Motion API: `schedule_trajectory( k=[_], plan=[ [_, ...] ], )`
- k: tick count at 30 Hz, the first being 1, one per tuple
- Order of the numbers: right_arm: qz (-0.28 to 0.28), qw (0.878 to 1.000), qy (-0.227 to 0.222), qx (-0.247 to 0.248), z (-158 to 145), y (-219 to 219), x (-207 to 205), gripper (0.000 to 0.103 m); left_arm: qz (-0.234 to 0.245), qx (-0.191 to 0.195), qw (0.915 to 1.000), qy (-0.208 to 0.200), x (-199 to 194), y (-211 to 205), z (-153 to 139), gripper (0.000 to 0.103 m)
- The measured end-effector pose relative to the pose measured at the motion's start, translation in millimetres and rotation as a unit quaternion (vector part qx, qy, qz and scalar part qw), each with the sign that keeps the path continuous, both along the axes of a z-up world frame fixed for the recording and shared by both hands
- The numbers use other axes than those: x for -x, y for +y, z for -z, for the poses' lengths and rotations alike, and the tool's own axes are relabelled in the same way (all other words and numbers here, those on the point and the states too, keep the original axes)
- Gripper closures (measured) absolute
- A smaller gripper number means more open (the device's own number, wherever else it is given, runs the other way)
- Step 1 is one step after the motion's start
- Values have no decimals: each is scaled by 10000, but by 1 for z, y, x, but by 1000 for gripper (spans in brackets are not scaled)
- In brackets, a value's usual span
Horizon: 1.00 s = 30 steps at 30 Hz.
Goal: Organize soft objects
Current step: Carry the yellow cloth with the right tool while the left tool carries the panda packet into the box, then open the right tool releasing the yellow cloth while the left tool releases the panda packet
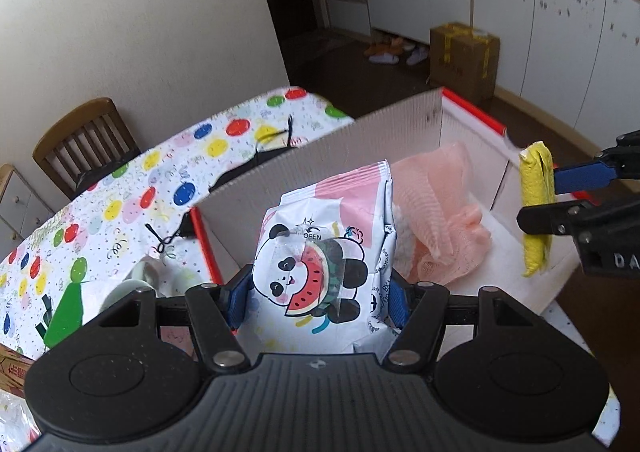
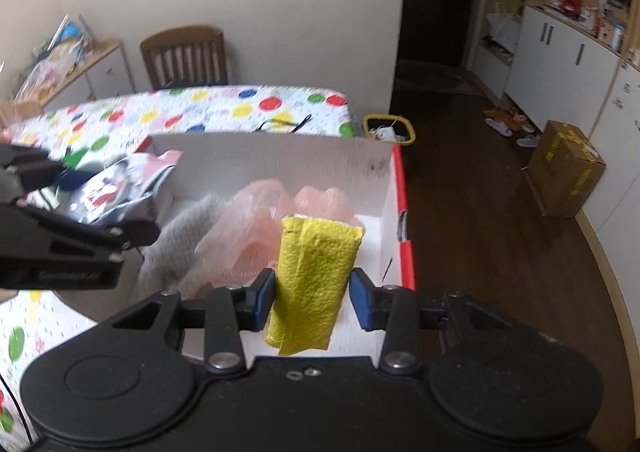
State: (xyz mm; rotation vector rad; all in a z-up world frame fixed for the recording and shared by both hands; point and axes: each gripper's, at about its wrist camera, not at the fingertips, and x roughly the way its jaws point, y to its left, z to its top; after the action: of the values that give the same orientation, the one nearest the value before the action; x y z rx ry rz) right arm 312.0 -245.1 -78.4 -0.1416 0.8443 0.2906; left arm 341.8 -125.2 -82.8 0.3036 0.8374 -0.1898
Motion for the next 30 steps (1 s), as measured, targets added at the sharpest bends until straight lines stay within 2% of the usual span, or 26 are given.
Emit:
schedule_trajectory(
  k=[7,16,30],
  plan=[
    [-205,9992,300,158,18,3,-11,64,73,-314,9990,304,-16,-16,27,38],
    [-480,9971,546,212,35,11,-23,64,-31,-320,9971,685,-31,-27,48,38],
    [-453,9960,755,132,51,9,-31,64,-160,-252,9950,957,-42,-30,62,37]
  ],
)
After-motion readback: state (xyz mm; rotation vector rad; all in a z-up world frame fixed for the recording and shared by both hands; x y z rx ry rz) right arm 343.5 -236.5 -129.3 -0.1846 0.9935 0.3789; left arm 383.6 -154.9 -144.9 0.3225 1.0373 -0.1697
